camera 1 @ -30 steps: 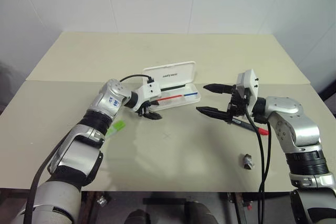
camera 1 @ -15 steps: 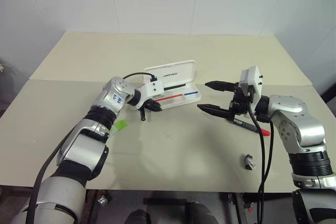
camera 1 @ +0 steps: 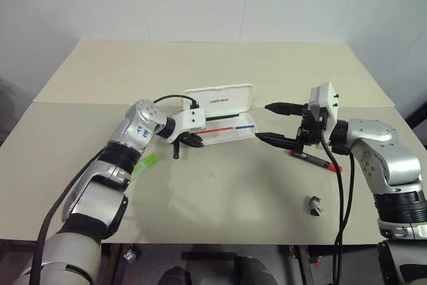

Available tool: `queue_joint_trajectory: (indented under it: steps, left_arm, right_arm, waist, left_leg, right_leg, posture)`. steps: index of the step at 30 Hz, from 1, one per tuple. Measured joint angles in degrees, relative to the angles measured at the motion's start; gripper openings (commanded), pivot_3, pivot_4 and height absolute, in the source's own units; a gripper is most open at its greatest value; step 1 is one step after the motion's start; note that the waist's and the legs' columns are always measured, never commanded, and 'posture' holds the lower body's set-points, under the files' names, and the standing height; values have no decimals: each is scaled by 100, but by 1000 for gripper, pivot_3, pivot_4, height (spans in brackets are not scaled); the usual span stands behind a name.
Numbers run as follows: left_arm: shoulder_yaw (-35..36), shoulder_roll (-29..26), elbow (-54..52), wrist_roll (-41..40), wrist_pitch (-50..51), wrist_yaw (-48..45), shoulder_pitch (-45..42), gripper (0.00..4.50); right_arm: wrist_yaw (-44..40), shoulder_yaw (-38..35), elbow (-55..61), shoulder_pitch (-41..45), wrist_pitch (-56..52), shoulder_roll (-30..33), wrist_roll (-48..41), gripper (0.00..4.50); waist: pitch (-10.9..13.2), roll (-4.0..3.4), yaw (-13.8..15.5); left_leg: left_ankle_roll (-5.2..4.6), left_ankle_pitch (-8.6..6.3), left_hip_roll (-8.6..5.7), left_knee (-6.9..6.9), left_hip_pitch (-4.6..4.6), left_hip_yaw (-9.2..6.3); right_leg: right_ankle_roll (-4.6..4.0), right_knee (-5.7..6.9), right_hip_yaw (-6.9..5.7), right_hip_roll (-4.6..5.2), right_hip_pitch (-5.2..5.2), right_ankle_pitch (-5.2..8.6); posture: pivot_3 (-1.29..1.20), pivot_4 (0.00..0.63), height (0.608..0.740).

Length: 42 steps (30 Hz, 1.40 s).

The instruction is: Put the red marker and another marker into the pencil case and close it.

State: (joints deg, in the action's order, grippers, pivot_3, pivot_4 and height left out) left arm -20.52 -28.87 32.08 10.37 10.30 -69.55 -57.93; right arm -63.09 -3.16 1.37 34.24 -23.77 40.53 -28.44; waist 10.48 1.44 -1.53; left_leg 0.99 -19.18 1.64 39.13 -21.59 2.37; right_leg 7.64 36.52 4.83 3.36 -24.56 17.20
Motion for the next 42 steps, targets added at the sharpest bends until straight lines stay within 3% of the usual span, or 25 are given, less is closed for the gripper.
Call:
queue_joint_trajectory:
  steps: [8, 14, 33, 38, 42]
  left_arm:
    - [9, -502, -2142, -144, 657, -287, 964, 22]
    - [-74, -505, -2966, -176, 1016, -281, 1158, 22]
    - [-361, -699, -3810, -205, 1611, -148, 1796, 22]
    - [-363, -538, -3806, -305, 1663, -131, 1774, 1373]
    - [-357, -477, -3836, -414, 1733, -135, 1699, 1373]
  right_arm:
    - [-374, -360, 10, -872, 126, 623, 20, 4500]
    - [-329, -499, 174, -1207, 121, 679, 7, 4500]
    - [-149, -620, 542, -1486, 105, 764, -105, 4500]
    - [-99, -613, 545, -1480, 84, 720, -135, 4500]
    - [-92, -596, 551, -1461, 66, 666, -139, 4500]
  waist:
    - [0, 0, 29]
    - [0, 1, -2]
    - [0, 1, 2]
    - [0, 1, 4]
    - [0, 1, 4]
  left_leg:
    - [-22, -12, 0, 4, -1, 0]
    - [-27, -11, -8, 10, 9, 6]
    - [-25, -6, -5, 11, 24, 8]
    - [-26, -6, -6, 11, 24, 8]
    - [-25, -6, -9, 11, 24, 8]
  right_leg:
    - [0, 0, 3, 5, 4, 0]
    - [2, 12, 13, 0, 5, -1]
    - [-1, 8, 22, -7, 11, -2]
    - [-1, 9, 22, -7, 11, -2]
    - [-1, 9, 21, -8, 11, -2]
  posture:
    - [0, 150, 740]
    - [0, 150, 740]
    - [0, 150, 740]
    - [0, 150, 740]
    - [0, 150, 740]
